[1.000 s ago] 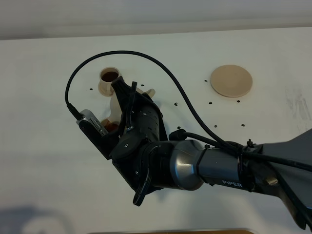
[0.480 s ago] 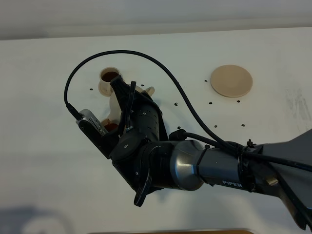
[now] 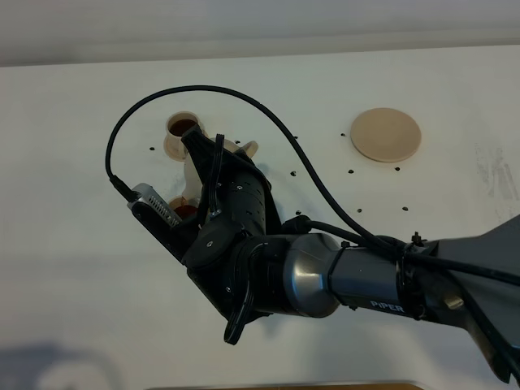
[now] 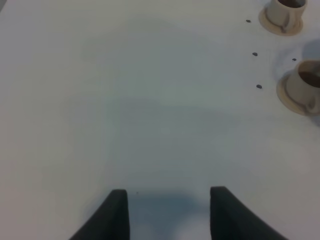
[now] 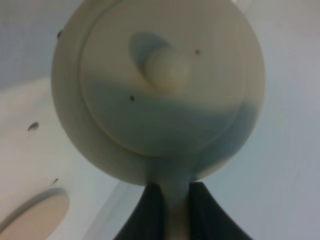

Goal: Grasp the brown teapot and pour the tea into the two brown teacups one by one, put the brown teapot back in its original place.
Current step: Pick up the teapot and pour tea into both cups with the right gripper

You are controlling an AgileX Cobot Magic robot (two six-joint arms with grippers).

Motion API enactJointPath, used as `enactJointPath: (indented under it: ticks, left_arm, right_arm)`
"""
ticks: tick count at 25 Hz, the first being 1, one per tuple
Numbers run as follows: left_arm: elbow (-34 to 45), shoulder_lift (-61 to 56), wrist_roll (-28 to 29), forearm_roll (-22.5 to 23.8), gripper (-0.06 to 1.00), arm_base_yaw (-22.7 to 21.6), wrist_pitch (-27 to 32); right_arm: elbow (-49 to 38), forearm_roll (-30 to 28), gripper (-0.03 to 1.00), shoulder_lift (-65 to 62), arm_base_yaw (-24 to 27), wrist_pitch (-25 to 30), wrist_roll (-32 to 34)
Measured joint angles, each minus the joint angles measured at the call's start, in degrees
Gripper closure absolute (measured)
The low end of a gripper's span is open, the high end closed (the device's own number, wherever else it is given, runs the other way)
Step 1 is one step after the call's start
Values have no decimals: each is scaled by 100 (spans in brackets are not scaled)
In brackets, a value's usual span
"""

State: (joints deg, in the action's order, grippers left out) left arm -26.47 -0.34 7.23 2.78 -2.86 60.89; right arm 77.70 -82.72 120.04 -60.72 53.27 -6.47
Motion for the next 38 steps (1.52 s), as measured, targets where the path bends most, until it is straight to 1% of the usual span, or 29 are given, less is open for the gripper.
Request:
enactJointPath:
  ticks: [38]
  left_arm:
    - [0,0,1,0,50,0,0]
  right_arm:
    - [0,-5,88,0,-51,41,-425]
